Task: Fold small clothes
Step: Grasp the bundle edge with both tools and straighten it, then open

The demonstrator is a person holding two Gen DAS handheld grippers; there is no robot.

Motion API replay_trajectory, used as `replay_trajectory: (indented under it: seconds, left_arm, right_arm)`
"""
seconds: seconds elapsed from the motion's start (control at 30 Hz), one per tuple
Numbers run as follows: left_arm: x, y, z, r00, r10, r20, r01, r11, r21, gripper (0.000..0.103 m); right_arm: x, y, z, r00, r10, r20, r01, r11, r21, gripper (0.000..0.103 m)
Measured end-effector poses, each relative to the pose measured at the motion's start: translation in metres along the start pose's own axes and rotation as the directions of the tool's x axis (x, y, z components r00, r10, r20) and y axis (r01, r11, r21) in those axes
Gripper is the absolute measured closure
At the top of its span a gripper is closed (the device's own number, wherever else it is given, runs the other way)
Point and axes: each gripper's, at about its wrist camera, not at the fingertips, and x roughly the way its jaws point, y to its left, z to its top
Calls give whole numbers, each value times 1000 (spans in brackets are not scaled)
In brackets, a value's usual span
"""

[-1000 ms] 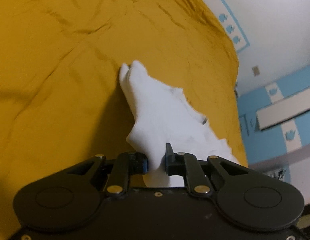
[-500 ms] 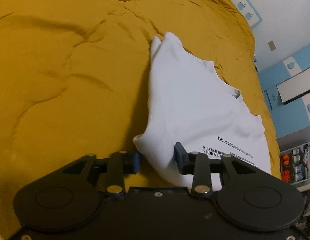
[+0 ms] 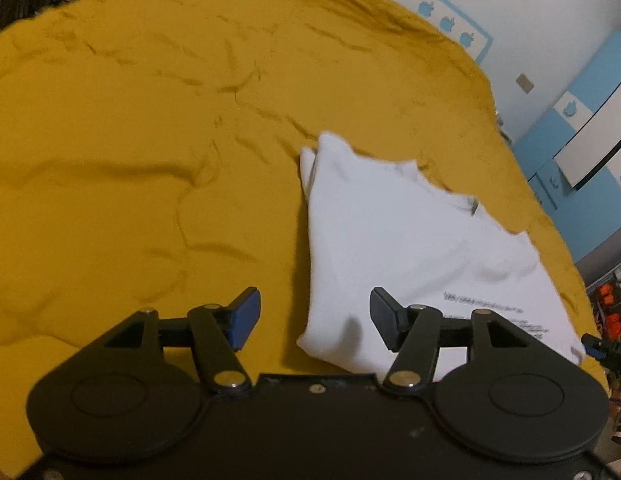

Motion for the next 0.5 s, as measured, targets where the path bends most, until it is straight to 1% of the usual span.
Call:
replay_trajectory:
  seconds: [0.03, 0.07, 0.1, 0.13, 0.2, 0.23, 0.27, 0.3, 0.33, 0.4, 0.47, 0.5]
  left_arm:
    - [3, 0, -3, 1000, -1, -6, 1, 1000, 1, 42]
    - [8, 0, -6, 1000, 0, -14, 0, 1000, 2, 43]
    - [11, 0, -7, 1000, -3, -20, 3, 1000, 3, 44]
    - [16, -5, -7, 1000, -7, -24, 7, 1000, 5, 45]
    - [17, -5, -8, 1000, -13, -21, 14, 1000, 15, 59]
    - [17, -6, -7, 999, -24, -21, 25, 999, 21, 78]
    - [18, -6, -7, 999, -35, -29, 36, 999, 29, 91]
    - [19, -7, -6, 999, -42, -34, 43, 998, 35, 93]
    - [15, -7, -6, 998, -47, -33, 48, 998, 42, 96]
    - [7, -10, -2, 998, -60, -18, 60, 996, 61, 97]
    - [-3, -11, 3, 995, -99, -8, 100, 993, 63, 98]
    - [-10, -11, 5, 993, -117, -18, 118, 991, 68, 98]
  right_arm:
    - [5, 2, -2, 1000, 3, -4, -3, 1000, -16, 51]
    - [10, 4, -2, 1000, 1, -8, -1, 1000, -26, 54]
    - [13, 6, -2, 1000, 2, -13, -2, 1000, -31, 61]
    - [16, 6, -4, 1000, 6, -25, -7, 999, -37, 65]
    - [20, 7, -8, 999, -5, -39, 3, 999, -48, 80]
    - [19, 8, -9, 999, -9, -37, 6, 998, -59, 84]
    - [18, 9, -10, 999, -15, -33, 13, 998, -64, 92]
    - [16, 7, -10, 999, -14, -30, 13, 998, -59, 94]
    - [13, 6, -9, 1000, -6, -26, 5, 999, -50, 95]
    - [2, 7, -9, 1000, -7, -2, 6, 999, -49, 97]
    - [-11, 9, -6, 1000, 20, 23, -19, 998, -56, 99]
    - [-19, 9, -5, 999, 41, 30, -39, 998, -50, 99]
